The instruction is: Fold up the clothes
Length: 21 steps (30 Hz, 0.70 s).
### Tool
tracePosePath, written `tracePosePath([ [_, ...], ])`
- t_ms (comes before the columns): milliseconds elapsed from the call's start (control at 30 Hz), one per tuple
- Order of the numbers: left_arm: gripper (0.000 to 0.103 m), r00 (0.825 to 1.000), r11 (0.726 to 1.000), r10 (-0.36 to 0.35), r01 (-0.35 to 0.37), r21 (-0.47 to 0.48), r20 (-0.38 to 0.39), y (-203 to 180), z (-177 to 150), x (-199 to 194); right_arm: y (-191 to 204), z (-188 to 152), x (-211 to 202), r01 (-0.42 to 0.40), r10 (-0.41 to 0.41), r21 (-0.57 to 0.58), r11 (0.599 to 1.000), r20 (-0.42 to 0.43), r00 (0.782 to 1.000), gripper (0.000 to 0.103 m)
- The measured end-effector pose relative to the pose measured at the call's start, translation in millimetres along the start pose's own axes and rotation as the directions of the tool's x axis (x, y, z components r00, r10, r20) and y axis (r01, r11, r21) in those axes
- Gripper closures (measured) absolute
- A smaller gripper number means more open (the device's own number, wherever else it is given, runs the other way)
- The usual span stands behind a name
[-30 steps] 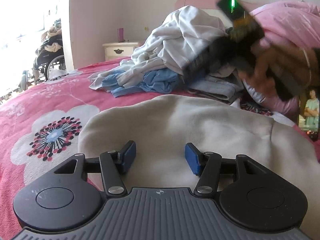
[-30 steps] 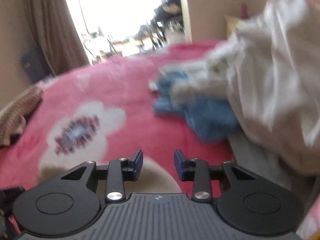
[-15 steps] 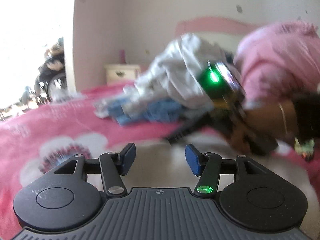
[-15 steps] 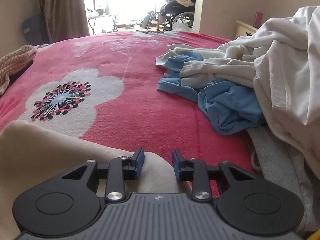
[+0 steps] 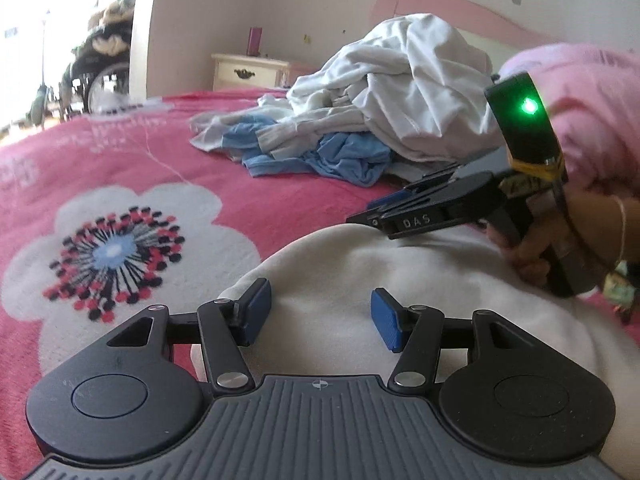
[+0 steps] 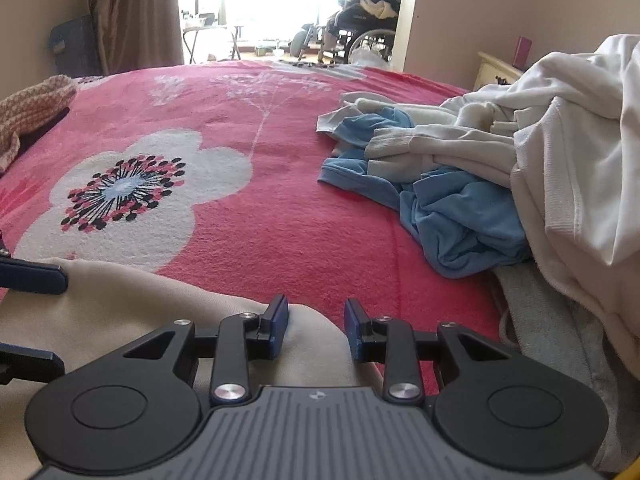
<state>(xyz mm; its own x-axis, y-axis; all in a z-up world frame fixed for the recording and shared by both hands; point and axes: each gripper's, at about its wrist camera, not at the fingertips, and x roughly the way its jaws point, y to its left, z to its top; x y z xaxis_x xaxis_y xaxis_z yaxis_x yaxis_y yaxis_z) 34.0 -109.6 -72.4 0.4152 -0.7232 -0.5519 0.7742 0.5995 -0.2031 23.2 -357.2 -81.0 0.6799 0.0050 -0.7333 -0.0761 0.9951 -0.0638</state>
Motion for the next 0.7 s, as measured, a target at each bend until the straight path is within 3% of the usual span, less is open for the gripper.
tracePosePath([
  [67, 0.048, 1.000, 0.999, -0.028, 0.028, -0.044, -0.011, 5.1, 3.5, -1.3, 3.2, 12.1, -17.9, -0.011, 0.010, 0.008, 1.000, 0.029, 1.000, 0.074],
  [167, 0.048, 0.998, 0.991, -0.063, 0.060, -0.120, -0.021, 14.2, 6.0, -2.2, 17.5, 22.0, -51.2, -0.109, 0.109, -0.006, 0.994, 0.103, 0.989, 0.074],
  [233, 0.048, 0.997, 0.986, -0.076, 0.071, -0.152, -0.025, 18.2, 6.4, -3.1, 33.0, 15.8, -48.3, -0.127, 0.131, -0.078, 0.989, 0.055, 0.990, 0.076],
  [300, 0.048, 0.997, 0.985, -0.077, 0.072, -0.157, -0.026, 18.4, 6.3, -2.6, 43.1, -3.7, -25.4, -0.108, 0.103, -0.161, 0.981, -0.041, 0.994, 0.077],
  [333, 0.048, 0.997, 0.985, -0.077, 0.072, -0.159, -0.026, 18.5, 6.2, -2.4, 41.8, -16.8, -18.5, -0.109, 0.105, -0.183, 0.977, -0.028, 0.994, 0.077],
  [467, 0.049, 0.996, 0.984, -0.081, 0.074, -0.162, -0.037, 18.8, 7.2, -0.4, 40.1, -9.1, -40.2, -0.075, 0.071, -0.155, 0.985, -0.031, 0.997, 0.077],
  [700, 0.049, 0.989, 0.951, -0.136, 0.114, -0.287, -0.060, 34.2, 13.8, 1.3, 60.1, -56.4, -97.7, -0.203, 0.187, -0.246, 0.948, -0.090, 0.978, 0.076],
])
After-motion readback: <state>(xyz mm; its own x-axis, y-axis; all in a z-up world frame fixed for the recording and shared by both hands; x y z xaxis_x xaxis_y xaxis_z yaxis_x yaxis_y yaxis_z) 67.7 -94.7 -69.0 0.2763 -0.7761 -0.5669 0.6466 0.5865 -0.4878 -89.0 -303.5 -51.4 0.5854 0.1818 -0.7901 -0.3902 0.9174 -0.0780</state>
